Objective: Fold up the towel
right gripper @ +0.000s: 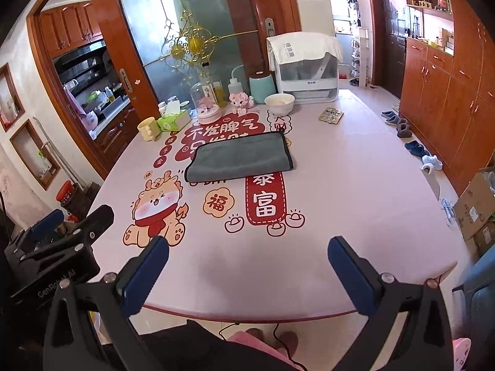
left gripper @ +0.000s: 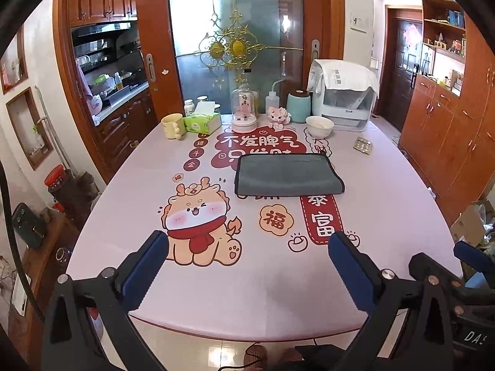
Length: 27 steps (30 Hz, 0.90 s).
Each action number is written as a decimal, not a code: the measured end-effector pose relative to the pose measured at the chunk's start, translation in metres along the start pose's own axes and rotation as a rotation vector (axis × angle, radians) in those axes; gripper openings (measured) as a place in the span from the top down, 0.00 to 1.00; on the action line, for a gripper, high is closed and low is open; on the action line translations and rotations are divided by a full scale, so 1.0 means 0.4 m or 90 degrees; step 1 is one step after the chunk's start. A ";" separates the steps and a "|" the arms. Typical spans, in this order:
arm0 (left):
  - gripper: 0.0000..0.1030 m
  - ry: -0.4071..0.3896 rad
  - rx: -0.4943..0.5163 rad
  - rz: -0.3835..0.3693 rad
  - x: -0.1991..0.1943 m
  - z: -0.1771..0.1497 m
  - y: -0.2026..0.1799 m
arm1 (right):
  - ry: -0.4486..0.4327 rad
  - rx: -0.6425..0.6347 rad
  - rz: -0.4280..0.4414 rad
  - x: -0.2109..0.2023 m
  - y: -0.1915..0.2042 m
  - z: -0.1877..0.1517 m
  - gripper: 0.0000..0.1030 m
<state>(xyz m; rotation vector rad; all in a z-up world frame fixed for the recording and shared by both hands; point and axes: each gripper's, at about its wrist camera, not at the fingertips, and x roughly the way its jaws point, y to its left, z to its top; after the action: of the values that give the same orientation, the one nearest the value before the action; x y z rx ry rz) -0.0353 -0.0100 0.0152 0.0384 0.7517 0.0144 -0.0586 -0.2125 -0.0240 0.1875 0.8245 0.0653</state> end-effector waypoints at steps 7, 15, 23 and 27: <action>0.01 0.007 0.000 -0.004 0.004 -0.003 0.007 | 0.012 -0.001 -0.002 0.008 0.006 -0.004 0.00; 0.01 0.015 0.000 -0.011 0.006 -0.009 0.009 | 0.021 0.002 -0.006 0.014 0.008 -0.007 0.00; 0.01 0.020 -0.004 -0.016 0.008 -0.013 0.016 | 0.029 0.001 -0.007 0.017 0.010 -0.013 0.00; 0.01 0.020 -0.003 -0.015 0.007 -0.014 0.017 | 0.030 0.002 -0.007 0.017 0.009 -0.016 0.00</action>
<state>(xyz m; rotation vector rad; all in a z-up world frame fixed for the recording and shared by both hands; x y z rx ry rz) -0.0372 -0.0031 0.0094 0.0246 0.7830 -0.0063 -0.0584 -0.2072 -0.0325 0.1843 0.8721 0.0583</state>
